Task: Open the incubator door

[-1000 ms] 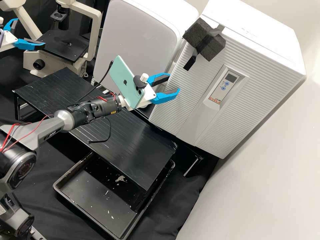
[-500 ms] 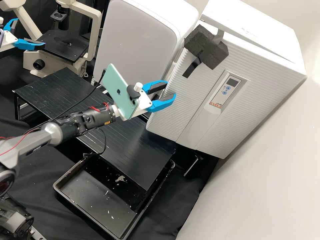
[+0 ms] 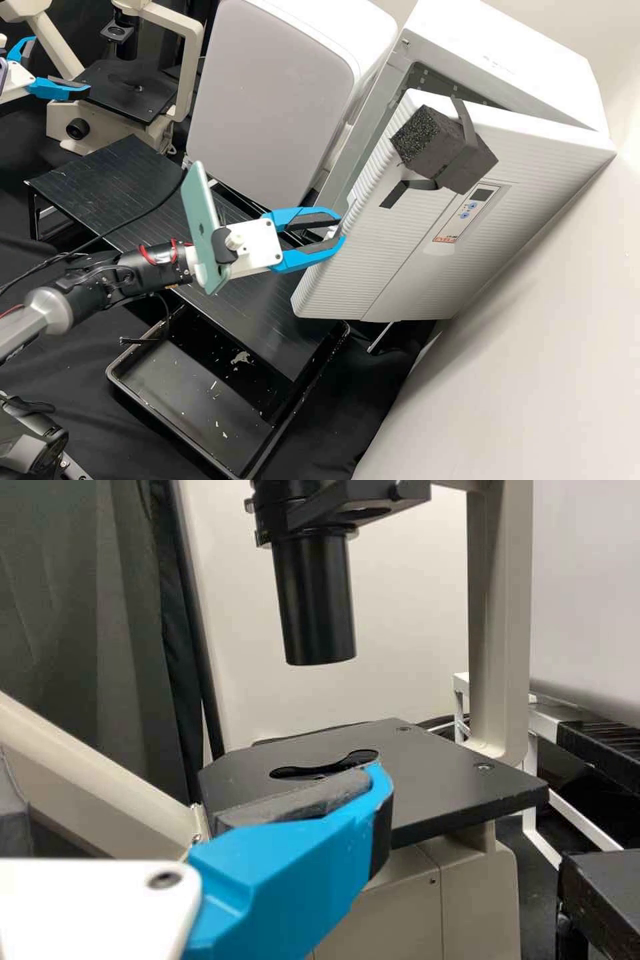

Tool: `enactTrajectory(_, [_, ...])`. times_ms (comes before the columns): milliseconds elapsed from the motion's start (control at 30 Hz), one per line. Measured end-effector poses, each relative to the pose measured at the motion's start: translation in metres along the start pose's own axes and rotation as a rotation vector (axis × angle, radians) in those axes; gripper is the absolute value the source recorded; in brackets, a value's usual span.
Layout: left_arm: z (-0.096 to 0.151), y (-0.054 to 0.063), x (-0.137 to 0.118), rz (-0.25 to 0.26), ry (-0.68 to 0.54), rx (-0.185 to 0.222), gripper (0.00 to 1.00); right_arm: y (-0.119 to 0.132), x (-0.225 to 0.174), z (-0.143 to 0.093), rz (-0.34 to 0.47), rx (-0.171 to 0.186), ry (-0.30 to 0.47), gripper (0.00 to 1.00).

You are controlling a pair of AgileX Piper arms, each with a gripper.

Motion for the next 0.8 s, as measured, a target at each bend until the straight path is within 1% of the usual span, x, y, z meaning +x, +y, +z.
enactTrajectory(33, [0.000, 0.000, 0.000, 0.000, 0.000, 0.000, 1.00, 0.002, -0.004, -0.002, -0.006, -0.020, 0.037, 1.00])
enactTrajectory(100, [0.000, 0.000, 0.000, 0.000, 0.000, 0.000, 1.00, 0.005, -0.010, -0.004, -0.025, -0.046, 0.090, 1.00])
enactTrajectory(200, [0.000, 0.000, 0.000, 0.000, 0.000, 0.000, 1.00, 0.011, -0.020, -0.003, -0.042, -0.070, 0.129, 1.00])
enactTrajectory(267, [0.000, 0.000, 0.000, 0.000, 0.000, 0.000, 1.00, 0.015, -0.026, -0.001, -0.041, -0.073, 0.147, 1.00])
enactTrajectory(367, [0.000, 0.000, 0.000, 0.000, 0.000, 0.000, 1.00, 0.016, -0.032, 0.000, -0.036, -0.061, 0.181, 1.00])
enactTrajectory(433, [0.000, 0.000, 0.000, 0.000, 0.000, 0.000, 1.00, 0.011, -0.032, -0.003, -0.047, -0.068, 0.213, 1.00])
enactTrajectory(467, [0.000, 0.000, 0.000, 0.000, 0.000, 0.000, 1.00, 0.008, -0.031, -0.003, -0.054, -0.080, 0.228, 1.00])
enactTrajectory(533, [0.000, 0.000, 0.000, 0.000, 0.000, 0.000, 1.00, -0.004, -0.027, -0.002, -0.084, -0.114, 0.235, 1.00])
enactTrajectory(633, [0.000, 0.000, 0.000, 0.000, 0.000, 0.000, 1.00, -0.026, -0.015, 0.002, -0.136, -0.177, 0.225, 1.00])
enactTrajectory(667, [0.000, 0.000, 0.000, 0.000, 0.000, 0.000, 1.00, -0.035, -0.010, 0.005, -0.152, -0.199, 0.216, 1.00])
enactTrajectory(733, [0.000, 0.000, 0.000, 0.000, 0.000, 0.000, 1.00, -0.051, 0.000, 0.016, -0.194, -0.244, 0.169, 1.00])
enactTrajectory(800, [0.000, 0.000, 0.000, 0.000, 0.000, 0.000, 1.00, -0.061, 0.007, 0.025, -0.221, -0.271, 0.132, 1.00])
